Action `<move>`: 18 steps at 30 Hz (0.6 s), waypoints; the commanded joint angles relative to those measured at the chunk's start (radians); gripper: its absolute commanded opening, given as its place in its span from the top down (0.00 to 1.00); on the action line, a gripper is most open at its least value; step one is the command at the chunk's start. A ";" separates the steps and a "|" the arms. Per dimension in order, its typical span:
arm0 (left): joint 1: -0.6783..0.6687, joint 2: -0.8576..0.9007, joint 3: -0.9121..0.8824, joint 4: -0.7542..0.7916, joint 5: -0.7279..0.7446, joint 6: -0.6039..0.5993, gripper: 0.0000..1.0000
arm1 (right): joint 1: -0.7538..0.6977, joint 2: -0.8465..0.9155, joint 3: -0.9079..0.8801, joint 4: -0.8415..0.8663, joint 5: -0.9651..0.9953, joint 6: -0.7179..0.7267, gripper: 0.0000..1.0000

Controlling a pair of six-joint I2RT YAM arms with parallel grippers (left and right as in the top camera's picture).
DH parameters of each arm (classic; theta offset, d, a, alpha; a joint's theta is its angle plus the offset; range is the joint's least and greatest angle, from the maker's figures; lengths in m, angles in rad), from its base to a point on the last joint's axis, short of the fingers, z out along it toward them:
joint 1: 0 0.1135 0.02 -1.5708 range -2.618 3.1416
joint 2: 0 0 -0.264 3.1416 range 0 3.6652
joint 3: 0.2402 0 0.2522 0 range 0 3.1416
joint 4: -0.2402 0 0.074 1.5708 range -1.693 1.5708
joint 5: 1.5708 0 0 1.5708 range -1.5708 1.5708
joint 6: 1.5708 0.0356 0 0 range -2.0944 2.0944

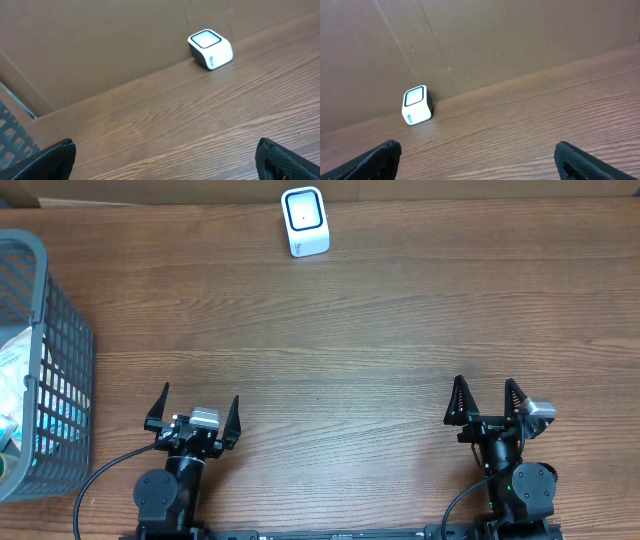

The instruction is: Scan the item barcode

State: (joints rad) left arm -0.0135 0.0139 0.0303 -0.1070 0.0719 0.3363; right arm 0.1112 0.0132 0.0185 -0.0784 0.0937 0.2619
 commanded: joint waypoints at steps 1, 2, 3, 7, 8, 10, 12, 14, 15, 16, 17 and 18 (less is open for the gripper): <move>-0.006 -0.006 -0.010 0.011 0.064 -0.069 0.01 | -0.001 -0.005 -0.010 0.006 0.010 -0.004 0.00; -0.006 -0.006 -0.009 0.010 0.062 -0.100 0.00 | -0.001 -0.005 -0.010 0.006 0.010 -0.005 0.00; -0.006 -0.006 -0.008 0.008 0.058 -0.141 0.00 | -0.001 -0.005 -0.010 0.006 0.010 -0.004 0.00; -0.006 -0.005 0.014 0.006 0.060 -0.242 0.00 | -0.001 -0.005 -0.010 0.006 0.010 -0.004 0.00; -0.006 -0.002 0.037 0.006 0.060 -0.267 0.00 | -0.001 -0.005 -0.010 0.006 0.010 -0.005 0.00; -0.006 0.022 0.103 -0.013 0.060 -0.285 0.00 | -0.001 -0.005 -0.010 0.006 0.010 -0.005 0.00; -0.006 0.057 0.170 -0.048 0.061 -0.293 0.00 | -0.001 -0.005 -0.010 0.006 0.010 -0.005 0.00; -0.006 0.116 0.254 -0.088 0.069 -0.301 0.00 | -0.001 -0.005 -0.010 0.006 0.010 -0.005 0.00; -0.006 0.146 0.291 -0.103 0.079 -0.301 0.00 | -0.001 -0.005 -0.010 0.006 0.010 -0.005 0.00; -0.006 0.187 0.340 -0.122 0.087 -0.307 0.00 | -0.001 -0.005 -0.010 0.006 0.010 -0.005 0.00; -0.006 0.237 0.397 -0.144 0.089 -0.322 0.00 | -0.001 -0.005 -0.010 0.006 0.010 -0.005 0.00; -0.006 0.294 0.463 -0.174 0.100 -0.330 0.00 | -0.001 -0.005 -0.010 0.006 0.010 -0.005 0.00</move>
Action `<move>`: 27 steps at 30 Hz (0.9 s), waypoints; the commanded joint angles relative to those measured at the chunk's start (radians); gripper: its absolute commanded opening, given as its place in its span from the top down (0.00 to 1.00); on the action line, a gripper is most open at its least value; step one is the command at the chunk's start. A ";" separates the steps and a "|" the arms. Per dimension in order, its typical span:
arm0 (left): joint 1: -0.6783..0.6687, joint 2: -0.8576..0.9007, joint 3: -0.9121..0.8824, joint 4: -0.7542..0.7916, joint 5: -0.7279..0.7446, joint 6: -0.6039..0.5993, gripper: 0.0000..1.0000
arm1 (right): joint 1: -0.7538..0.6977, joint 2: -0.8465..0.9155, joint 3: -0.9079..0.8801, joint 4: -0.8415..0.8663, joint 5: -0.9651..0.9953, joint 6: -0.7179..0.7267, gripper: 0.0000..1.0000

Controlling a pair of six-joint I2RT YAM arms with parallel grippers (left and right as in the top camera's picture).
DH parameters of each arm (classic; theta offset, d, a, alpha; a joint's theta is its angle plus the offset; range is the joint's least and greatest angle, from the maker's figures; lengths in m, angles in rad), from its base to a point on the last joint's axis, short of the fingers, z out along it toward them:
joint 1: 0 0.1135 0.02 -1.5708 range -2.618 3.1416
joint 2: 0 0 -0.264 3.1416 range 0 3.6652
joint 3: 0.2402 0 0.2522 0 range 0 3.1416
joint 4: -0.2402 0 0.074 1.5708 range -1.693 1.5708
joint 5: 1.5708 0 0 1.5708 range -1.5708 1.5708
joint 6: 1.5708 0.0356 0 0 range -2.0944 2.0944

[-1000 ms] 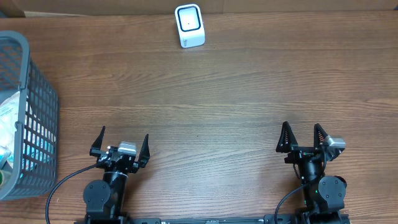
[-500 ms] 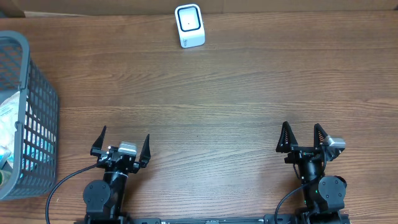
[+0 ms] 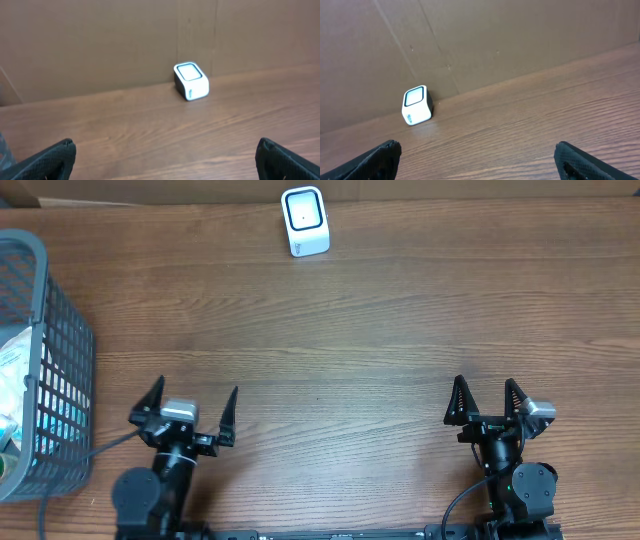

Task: Scan the item barcode
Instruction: 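Reach the left gripper into the basket and grasp the green-capped bottle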

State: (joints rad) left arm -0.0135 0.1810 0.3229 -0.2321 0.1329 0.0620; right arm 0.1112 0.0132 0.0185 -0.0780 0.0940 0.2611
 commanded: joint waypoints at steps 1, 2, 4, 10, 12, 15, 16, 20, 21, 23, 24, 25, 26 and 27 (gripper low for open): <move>-0.006 0.180 0.233 -0.081 0.050 -0.058 0.00 | -0.001 -0.005 -0.010 0.006 0.010 -0.004 0.00; -0.006 0.238 0.306 -0.127 0.051 -0.070 0.00 | -0.001 -0.005 -0.010 0.006 0.010 -0.004 0.00; -0.006 0.382 0.491 -0.265 0.051 -0.085 0.00 | -0.001 -0.005 -0.010 0.005 0.010 -0.004 0.00; -0.006 0.831 1.155 -0.762 0.134 -0.085 0.00 | -0.001 -0.005 -0.010 0.006 0.010 -0.004 0.00; -0.006 0.925 1.303 -0.845 0.195 -0.085 0.00 | -0.001 -0.003 -0.010 0.006 0.010 -0.004 0.00; -0.006 0.997 1.366 -0.864 0.217 -0.088 0.00 | -0.001 -0.001 -0.010 0.005 0.010 -0.004 0.00; -0.006 1.013 1.369 -0.863 0.219 -0.089 0.00 | -0.001 -0.001 -0.010 0.005 0.010 -0.004 0.00; 0.019 1.036 1.369 -0.845 0.135 -0.125 0.00 | -0.001 -0.001 -0.010 0.005 0.010 -0.004 0.00; 0.057 1.034 1.379 -0.858 0.002 -0.246 0.03 | -0.001 -0.001 -0.010 0.005 0.010 -0.004 0.00; 0.121 1.033 1.400 -0.904 -0.160 -0.418 0.03 | -0.001 -0.001 -0.010 0.006 0.010 -0.004 0.00; 0.160 1.032 1.410 -0.933 -0.217 -0.490 0.03 | -0.001 -0.001 -0.010 0.006 0.010 -0.004 0.00; 0.211 1.032 1.418 -0.958 -0.264 -0.557 0.02 | -0.001 -0.001 -0.010 0.005 0.010 -0.004 0.00; 0.264 1.031 1.421 -0.974 -0.282 -0.600 0.03 | -0.001 -0.001 -0.010 0.005 0.010 -0.004 0.00; 0.314 1.032 1.421 -0.979 -0.282 -0.621 0.02 | -0.001 -0.001 -0.010 0.006 0.010 -0.004 0.00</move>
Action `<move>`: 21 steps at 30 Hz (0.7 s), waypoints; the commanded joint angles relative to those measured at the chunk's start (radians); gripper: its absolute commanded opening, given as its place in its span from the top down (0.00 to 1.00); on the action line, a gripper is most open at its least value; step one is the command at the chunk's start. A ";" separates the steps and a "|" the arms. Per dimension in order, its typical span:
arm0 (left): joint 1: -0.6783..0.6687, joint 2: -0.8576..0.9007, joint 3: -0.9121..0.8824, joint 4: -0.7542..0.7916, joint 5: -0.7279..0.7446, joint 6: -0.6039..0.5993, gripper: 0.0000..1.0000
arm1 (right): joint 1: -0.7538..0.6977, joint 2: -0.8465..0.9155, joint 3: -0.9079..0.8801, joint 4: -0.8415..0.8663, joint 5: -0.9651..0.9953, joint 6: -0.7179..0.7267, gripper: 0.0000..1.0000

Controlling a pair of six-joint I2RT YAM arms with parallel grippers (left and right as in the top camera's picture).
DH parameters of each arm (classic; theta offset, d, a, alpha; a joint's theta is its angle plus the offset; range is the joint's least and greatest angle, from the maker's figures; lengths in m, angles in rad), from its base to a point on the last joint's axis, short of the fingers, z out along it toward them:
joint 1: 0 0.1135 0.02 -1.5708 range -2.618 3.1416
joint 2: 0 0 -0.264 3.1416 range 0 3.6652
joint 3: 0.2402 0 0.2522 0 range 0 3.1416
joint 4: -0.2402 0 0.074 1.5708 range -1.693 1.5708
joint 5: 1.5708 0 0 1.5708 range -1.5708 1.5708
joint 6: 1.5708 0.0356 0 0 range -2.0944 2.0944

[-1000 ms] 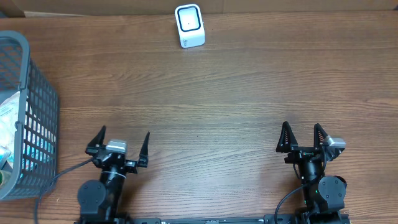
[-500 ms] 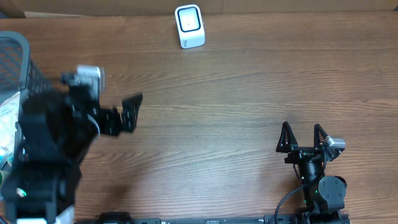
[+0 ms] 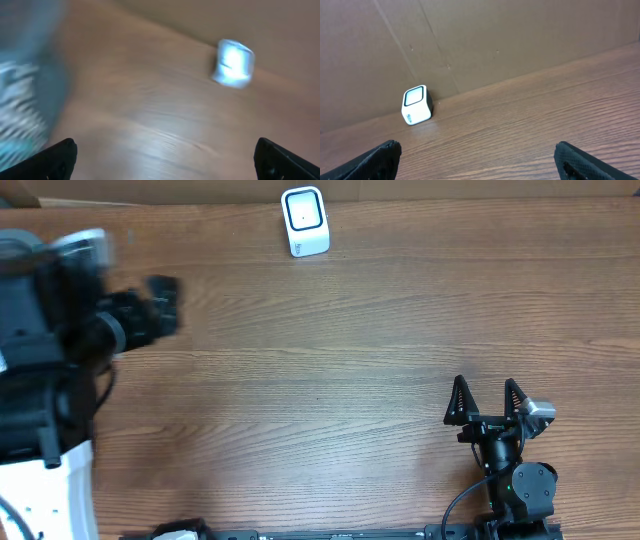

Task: Scan the item barcode
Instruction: 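Reach the left gripper into the basket and grasp the green-capped bottle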

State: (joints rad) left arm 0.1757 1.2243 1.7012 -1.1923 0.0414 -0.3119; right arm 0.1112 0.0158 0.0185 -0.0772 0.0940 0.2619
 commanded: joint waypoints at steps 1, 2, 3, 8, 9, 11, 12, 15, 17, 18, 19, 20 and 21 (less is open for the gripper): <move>0.184 -0.010 0.042 -0.025 -0.185 -0.270 0.02 | -0.001 -0.003 -0.010 0.005 0.010 -0.005 0.00; 0.233 -0.008 0.042 -0.031 -0.179 -0.289 0.02 | -0.001 -0.003 -0.010 0.005 0.010 -0.005 0.00; 0.272 -0.006 0.042 -0.037 -0.174 -0.308 0.02 | -0.001 -0.003 -0.010 0.005 0.010 -0.005 0.00; 0.463 0.036 0.036 -0.041 -0.164 -0.384 0.00 | -0.001 -0.003 -0.010 0.005 0.010 -0.005 0.00; 0.491 0.050 0.036 -0.041 -0.164 -0.384 0.00 | -0.001 -0.003 -0.010 0.005 0.010 -0.005 0.00; 0.538 0.076 0.036 -0.043 -0.164 -0.378 0.00 | -0.001 -0.003 -0.010 0.005 0.010 -0.005 0.00; 0.561 0.092 0.036 -0.043 -0.162 -0.361 0.00 | -0.001 -0.003 -0.010 0.005 0.010 -0.005 0.00; 0.610 0.129 0.036 -0.058 -0.162 -0.312 0.00 | -0.001 -0.003 -0.010 0.005 0.010 -0.005 0.00; 0.653 0.172 0.036 -0.087 -0.174 -0.286 0.00 | -0.001 -0.003 -0.010 0.005 0.010 -0.005 0.00; 0.667 0.186 0.036 -0.100 -0.181 -0.285 0.00 | -0.001 -0.003 -0.010 0.005 0.010 -0.005 0.00; 0.683 0.204 0.036 -0.116 -0.188 -0.277 0.00 | -0.001 -0.003 -0.010 0.005 0.010 -0.005 0.00; 0.698 0.221 0.036 -0.127 -0.194 -0.261 0.00 | -0.001 -0.003 -0.010 0.005 0.010 -0.005 0.00; 0.708 0.232 0.036 -0.137 -0.205 -0.254 0.01 | -0.001 -0.003 -0.010 0.005 0.010 -0.005 0.00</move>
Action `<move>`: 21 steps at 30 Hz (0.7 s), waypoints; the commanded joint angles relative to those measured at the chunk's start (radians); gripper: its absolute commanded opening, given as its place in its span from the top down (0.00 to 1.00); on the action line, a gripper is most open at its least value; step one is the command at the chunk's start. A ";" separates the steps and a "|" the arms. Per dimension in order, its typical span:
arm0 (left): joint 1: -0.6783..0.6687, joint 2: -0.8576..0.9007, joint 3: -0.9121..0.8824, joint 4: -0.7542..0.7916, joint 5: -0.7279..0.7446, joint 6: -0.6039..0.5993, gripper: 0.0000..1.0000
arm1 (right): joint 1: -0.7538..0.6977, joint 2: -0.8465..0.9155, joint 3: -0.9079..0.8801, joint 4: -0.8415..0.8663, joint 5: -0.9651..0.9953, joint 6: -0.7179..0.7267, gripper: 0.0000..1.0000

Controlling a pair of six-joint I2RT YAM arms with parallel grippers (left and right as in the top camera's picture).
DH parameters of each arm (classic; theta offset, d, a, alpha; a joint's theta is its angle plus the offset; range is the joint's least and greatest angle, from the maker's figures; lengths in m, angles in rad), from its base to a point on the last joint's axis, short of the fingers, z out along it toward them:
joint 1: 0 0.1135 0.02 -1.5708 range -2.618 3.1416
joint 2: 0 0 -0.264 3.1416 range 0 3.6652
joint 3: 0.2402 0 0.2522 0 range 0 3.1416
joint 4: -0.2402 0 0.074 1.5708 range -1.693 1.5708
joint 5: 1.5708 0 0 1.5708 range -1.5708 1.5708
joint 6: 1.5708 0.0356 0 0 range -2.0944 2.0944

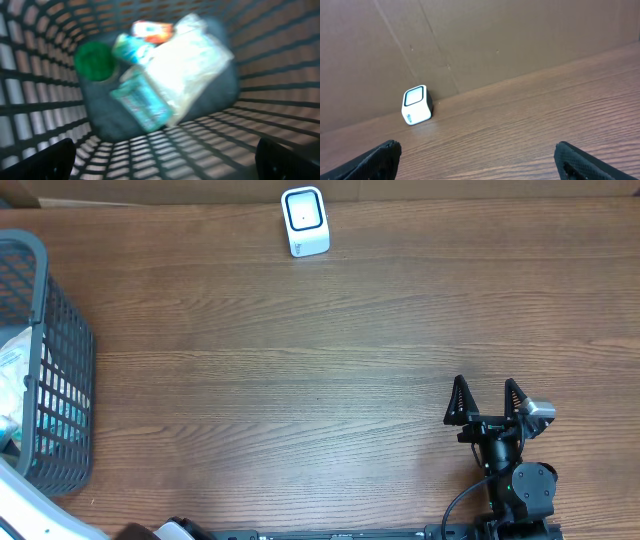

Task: Scan the item barcode
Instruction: 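Reach the left gripper into the basket and grasp the green-capped bottle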

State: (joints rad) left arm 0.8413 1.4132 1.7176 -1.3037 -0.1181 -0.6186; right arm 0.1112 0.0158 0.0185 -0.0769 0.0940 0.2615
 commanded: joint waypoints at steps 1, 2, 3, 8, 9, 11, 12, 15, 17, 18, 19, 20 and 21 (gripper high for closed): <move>0.069 0.070 0.019 -0.049 -0.088 0.058 0.01 | -0.001 -0.003 -0.010 0.005 0.010 -0.004 0.00; 0.080 0.080 0.019 -0.057 -0.104 0.058 0.02 | -0.001 -0.003 -0.010 0.005 0.010 -0.004 0.00; 0.094 0.095 0.019 -0.066 -0.119 0.058 0.02 | -0.001 -0.003 -0.010 0.004 0.010 -0.004 0.00; 0.134 0.151 0.018 -0.068 -0.159 0.082 0.01 | -0.001 -0.003 -0.010 0.004 0.010 -0.004 0.00; 0.137 0.168 0.019 -0.062 -0.168 0.101 0.01 | -0.001 -0.003 -0.010 0.005 0.010 -0.004 0.00; 0.140 0.198 0.018 -0.057 -0.172 0.135 0.00 | -0.001 -0.003 -0.010 0.004 0.010 -0.004 0.00; 0.142 0.232 0.018 -0.057 -0.172 0.157 0.03 | -0.001 -0.003 -0.010 0.005 0.010 -0.004 0.00; 0.143 0.293 0.018 -0.064 -0.172 0.190 0.08 | -0.001 -0.003 -0.010 0.004 0.010 -0.004 0.00; 0.143 0.323 0.018 -0.065 -0.179 0.198 0.11 | -0.001 -0.003 -0.010 0.004 0.010 -0.004 0.00; 0.143 0.339 0.018 -0.062 -0.182 0.202 0.12 | -0.001 -0.003 -0.010 0.005 0.010 -0.004 0.00; 0.143 0.349 0.018 -0.059 -0.183 0.205 0.13 | -0.001 -0.003 -0.010 0.004 0.010 -0.004 0.00; 0.145 0.362 0.018 -0.056 -0.185 0.205 0.13 | -0.001 -0.003 -0.010 0.004 0.010 -0.004 0.00; 0.147 0.370 0.018 -0.053 -0.185 0.205 0.14 | -0.001 -0.003 -0.010 0.005 0.010 -0.004 0.00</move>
State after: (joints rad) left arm 0.9779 1.7618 1.7199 -1.3613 -0.2779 -0.4446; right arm 0.1112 0.0158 0.0185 -0.0772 0.0940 0.2611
